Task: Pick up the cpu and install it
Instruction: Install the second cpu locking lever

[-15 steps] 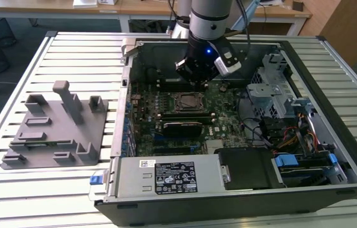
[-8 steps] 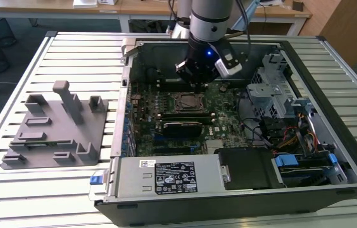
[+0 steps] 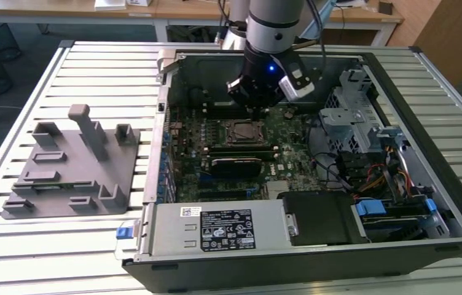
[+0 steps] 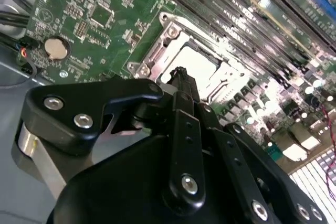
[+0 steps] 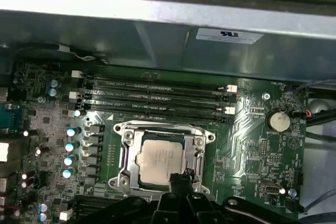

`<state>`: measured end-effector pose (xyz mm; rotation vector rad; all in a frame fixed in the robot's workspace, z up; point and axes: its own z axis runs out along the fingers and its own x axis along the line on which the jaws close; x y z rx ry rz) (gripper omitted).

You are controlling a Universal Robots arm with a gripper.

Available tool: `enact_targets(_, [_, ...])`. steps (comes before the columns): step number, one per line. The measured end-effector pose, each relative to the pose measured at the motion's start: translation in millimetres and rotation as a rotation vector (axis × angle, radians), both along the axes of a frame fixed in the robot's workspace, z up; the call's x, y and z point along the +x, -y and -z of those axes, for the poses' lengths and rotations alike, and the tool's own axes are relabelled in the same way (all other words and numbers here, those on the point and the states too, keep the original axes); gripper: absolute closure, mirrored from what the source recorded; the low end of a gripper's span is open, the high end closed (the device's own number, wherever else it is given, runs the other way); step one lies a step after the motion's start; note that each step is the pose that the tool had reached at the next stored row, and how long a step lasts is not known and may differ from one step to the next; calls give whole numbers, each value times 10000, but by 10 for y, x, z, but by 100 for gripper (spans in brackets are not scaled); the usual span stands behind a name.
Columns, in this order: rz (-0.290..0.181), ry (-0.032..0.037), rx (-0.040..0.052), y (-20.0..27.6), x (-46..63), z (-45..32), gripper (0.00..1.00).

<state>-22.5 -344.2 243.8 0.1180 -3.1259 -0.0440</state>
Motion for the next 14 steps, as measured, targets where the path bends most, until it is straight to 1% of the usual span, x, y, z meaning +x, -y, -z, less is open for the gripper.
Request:
enact_targets(1, [-1, -6, -3, 6, 0, -1, 89])
enact_targets(2, [0, -10, -9, 24, 0, -2, 89])
enact_targets(4, [0, -10, -9, 96, -1, 1, 89])
enact_targets(6, [-1, -11, -10, 149, -4, 10, 89])
enact_targets(8, [-1, -16, -8, 172, -6, 33, 89])
enact_targets(11, [-1, -32, -10, 180, -15, 64, 89])
enact_targets(12, [-1, -50, -10, 180, -16, 69, 89])
enact_targets(13, [-2, -102, -10, 180, -16, 72, 89])
enact_targets(14, [-1, -203, -9, 180, -16, 74, 89])
